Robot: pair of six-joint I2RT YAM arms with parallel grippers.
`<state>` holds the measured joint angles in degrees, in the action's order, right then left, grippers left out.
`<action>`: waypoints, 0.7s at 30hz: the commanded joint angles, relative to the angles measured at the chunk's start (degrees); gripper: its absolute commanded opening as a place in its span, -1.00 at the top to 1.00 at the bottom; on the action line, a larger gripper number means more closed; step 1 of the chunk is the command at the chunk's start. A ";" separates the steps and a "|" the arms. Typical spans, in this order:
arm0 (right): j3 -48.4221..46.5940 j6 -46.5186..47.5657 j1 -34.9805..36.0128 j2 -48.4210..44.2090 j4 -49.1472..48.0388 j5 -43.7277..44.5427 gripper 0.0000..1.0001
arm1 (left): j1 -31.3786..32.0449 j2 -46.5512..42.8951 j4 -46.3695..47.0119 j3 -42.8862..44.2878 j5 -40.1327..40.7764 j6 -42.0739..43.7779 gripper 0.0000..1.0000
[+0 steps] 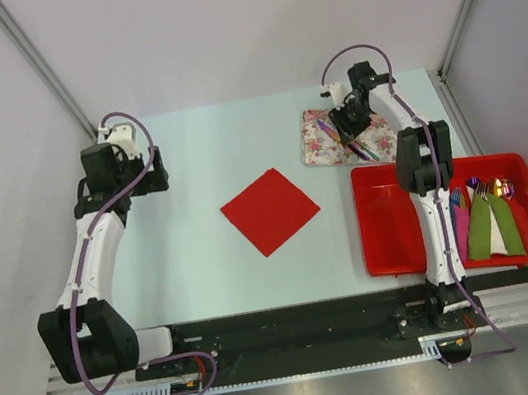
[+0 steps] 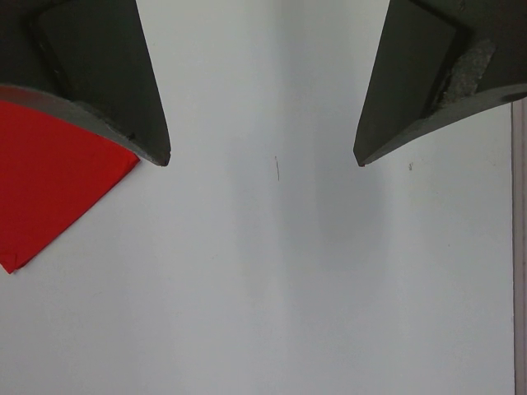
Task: Place the utensils on the paper napkin and roll it up
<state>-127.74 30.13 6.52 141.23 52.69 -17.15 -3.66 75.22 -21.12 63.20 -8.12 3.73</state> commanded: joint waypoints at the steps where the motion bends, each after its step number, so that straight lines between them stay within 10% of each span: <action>1: -0.58 1.77 0.51 1.77 0.23 1.68 0.16 | -0.12 -0.34 -0.23 1.49 -0.67 1.11 -0.99; 21: -2.07 1.87 2.62 3.09 -0.04 4.58 1.00 | -0.12 0.01 -1.02 1.40 1.00 2.25 -0.99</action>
<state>-128.18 33.01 8.14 142.52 51.75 -12.82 -3.66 75.24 -22.41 63.20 -7.57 5.08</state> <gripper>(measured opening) 0.039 0.996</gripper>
